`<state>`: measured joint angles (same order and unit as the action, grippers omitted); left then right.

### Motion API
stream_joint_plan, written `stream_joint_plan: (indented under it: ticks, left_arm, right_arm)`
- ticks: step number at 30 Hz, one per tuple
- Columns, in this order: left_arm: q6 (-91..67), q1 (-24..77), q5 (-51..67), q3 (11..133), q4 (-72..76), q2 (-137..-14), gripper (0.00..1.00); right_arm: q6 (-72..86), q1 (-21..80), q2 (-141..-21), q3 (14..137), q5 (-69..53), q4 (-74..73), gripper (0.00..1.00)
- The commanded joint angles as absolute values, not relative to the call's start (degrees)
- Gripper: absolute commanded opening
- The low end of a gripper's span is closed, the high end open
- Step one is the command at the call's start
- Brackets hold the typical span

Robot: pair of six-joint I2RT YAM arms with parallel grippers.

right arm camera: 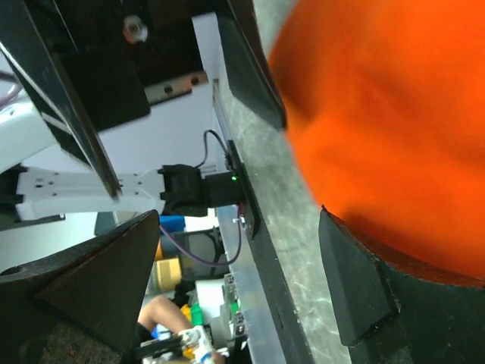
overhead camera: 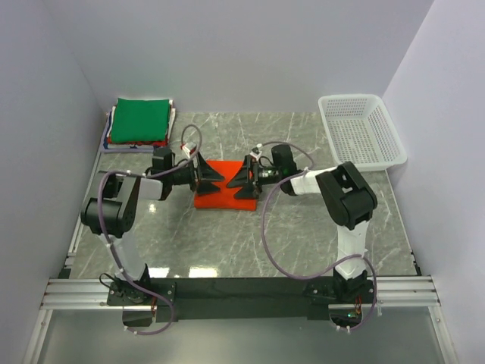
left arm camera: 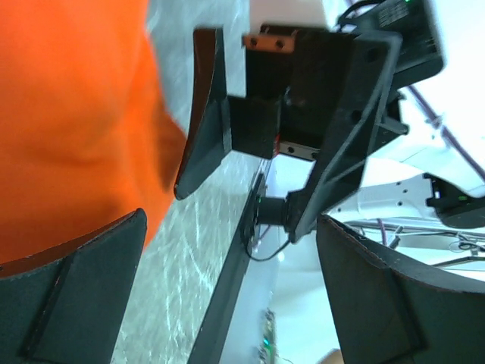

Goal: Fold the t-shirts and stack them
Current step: Fold the tshirt

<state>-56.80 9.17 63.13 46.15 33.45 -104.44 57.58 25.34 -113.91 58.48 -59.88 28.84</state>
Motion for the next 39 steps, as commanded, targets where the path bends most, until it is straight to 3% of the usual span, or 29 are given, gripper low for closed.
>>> stream_joint_plan:
  ticks: [1, 10, 22, 29, 34, 39]
  left_arm:
    - [-58.5, 10.4, 63.4, 44.6, 37.3, -108.6, 0.99]
    - [-49.8, 7.0, 60.0, 45.9, 27.3, -116.3, 0.99]
    - [-49.0, 8.3, 64.9, 41.0, 27.2, -96.9, 1.00]
    - [-50.5, 9.2, 63.7, 39.1, 32.4, -104.5, 1.00]
    - [-47.4, 8.4, 62.5, 40.4, 29.6, -111.8, 0.99]
    - [-45.5, 5.7, 63.9, 40.3, 26.4, -111.4, 0.99]
  right_arm:
    - [58.8, 25.5, -118.7, 59.9, -59.9, 32.1, 0.91]
    - [47.0, 21.9, -124.0, 61.6, -53.8, 13.5, 0.92]
    - [42.5, 26.4, -108.9, 60.5, -59.2, 13.7, 0.92]
    - [45.7, 30.1, -114.5, 60.9, -59.5, 17.9, 0.92]
    - [44.6, 28.0, -121.7, 60.9, -56.5, 17.1, 0.91]
    - [42.2, 23.8, -122.4, 59.2, -55.3, 12.9, 0.91]
